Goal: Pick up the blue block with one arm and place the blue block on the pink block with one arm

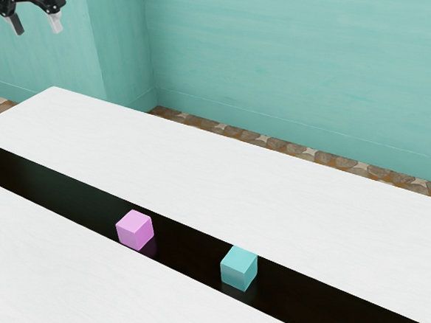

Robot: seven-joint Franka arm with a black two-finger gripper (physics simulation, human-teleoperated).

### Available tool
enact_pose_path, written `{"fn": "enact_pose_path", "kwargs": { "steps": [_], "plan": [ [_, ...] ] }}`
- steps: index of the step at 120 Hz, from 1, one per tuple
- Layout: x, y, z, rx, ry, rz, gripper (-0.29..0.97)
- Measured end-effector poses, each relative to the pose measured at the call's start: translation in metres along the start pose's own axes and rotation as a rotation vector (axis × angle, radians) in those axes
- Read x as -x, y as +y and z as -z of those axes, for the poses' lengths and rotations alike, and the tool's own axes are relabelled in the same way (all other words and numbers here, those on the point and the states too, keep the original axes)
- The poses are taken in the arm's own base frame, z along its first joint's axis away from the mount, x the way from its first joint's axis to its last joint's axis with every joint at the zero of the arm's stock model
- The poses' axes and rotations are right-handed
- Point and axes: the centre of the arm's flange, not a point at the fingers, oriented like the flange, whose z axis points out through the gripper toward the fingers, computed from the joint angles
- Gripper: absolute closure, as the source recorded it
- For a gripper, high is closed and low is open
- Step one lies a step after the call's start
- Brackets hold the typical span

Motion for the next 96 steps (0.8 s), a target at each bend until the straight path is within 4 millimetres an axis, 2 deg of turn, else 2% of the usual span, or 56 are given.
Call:
{"fn": "enact_pose_path", "kwargs": {
  "steps": [10, 18, 24, 26, 30, 36, 40, 45, 53, 57, 66, 76, 86, 96],
  "plan": [
    [0.002, 0.007, -0.002, -0.016, 0.001, -0.012, 0.02],
    [-0.011, 0.009, -0.043, -0.027, -0.042, -0.012, 0.02],
    [-0.028, 0.011, -0.074, -0.036, -0.063, -0.006, 0.02],
    [-0.036, 0.012, -0.088, -0.035, -0.076, -0.001, 0.02],
    [-0.059, 0.022, -0.134, -0.045, -0.130, 0.010, 0.02],
    [-0.080, 0.073, -0.198, -0.049, -0.188, -0.035, 0.02],
    [-0.088, 0.108, -0.235, -0.045, -0.213, -0.064, 0.02],
    [-0.097, 0.137, -0.282, -0.036, -0.247, -0.075, 0.02],
    [-0.105, 0.168, -0.350, -0.004, -0.298, -0.065, 0.02],
    [-0.106, 0.181, -0.377, 0.013, -0.310, -0.058, 0.02],
    [-0.101, 0.204, -0.419, 0.041, -0.313, -0.046, 0.03],
    [-0.076, 0.230, -0.460, 0.055, -0.312, -0.061, 0.04],
    [-0.032, 0.249, -0.483, 0.085, -0.307, -0.086, 0.05],
    [0.004, 0.264, -0.489, 0.112, -0.274, -0.121, 0.06]
  ]
}}
